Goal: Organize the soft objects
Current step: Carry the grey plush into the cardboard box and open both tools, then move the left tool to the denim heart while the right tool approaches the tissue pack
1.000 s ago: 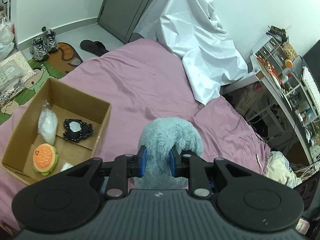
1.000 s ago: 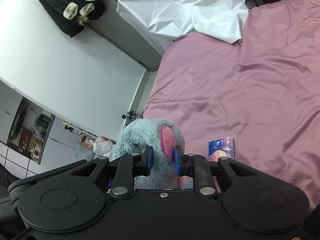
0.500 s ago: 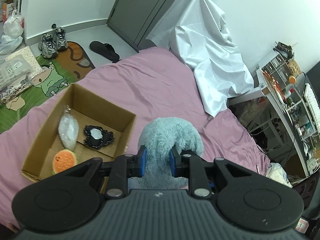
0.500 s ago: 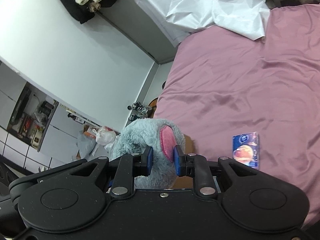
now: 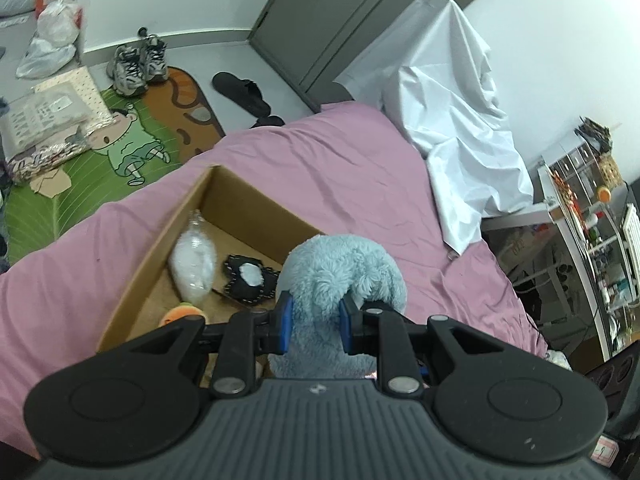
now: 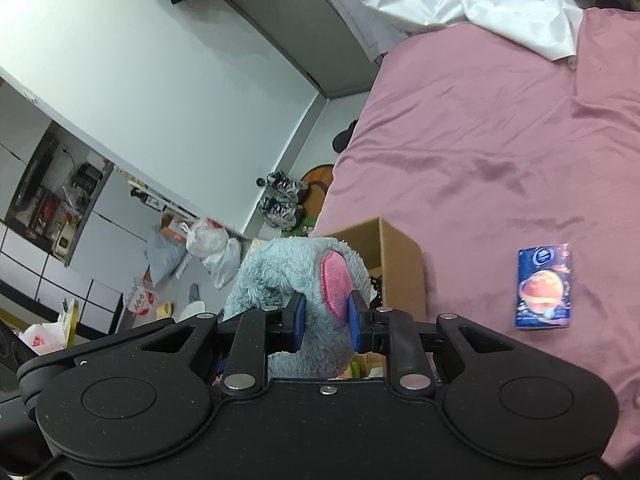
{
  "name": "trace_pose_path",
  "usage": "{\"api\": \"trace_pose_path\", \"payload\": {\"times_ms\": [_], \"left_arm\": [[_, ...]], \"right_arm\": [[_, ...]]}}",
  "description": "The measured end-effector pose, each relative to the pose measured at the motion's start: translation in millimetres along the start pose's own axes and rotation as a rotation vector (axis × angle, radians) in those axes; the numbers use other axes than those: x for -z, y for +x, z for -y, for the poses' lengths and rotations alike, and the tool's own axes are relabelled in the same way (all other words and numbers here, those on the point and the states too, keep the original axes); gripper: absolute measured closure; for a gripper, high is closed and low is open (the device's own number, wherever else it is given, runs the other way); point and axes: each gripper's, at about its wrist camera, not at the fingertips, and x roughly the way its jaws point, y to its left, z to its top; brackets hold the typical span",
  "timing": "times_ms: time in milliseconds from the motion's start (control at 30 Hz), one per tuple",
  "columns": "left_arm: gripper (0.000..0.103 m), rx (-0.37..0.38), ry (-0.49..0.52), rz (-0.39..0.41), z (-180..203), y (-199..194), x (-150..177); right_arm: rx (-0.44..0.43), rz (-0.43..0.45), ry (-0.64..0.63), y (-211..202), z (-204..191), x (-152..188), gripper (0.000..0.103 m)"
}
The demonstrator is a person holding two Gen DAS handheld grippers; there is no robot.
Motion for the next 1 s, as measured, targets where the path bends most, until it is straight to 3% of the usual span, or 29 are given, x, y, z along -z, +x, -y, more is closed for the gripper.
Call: {"api": "trace_pose_path", "payload": {"times_ms": [233,300,600,733,1000], "left_arm": [[0.081,-0.011,-0.039,-0.038,-22,14,-5],[0.081,-0.024,-0.055,-0.051,-28,20,-6],[0.081,-0.027,-0.081,-0.091,-28,44,-3],[0.075,-0.047,-0.037,-0.075,-20,45,-5],[0.04,-0.111,0.015,-0.067,-4,41,-7]], "right_arm": [[0.044,-0.013,-0.018,15,-10,2,0.077],[0.071,-0.017,-0.029,17,-11,3,0.07],[0.122,0.004,-0.068,0,-2,-4,0.061],[0.128,0.014,-0.051,-5,7,-8,0.06],[0.126,0.024,-0.019,-12,23,-10,0.058]]}}
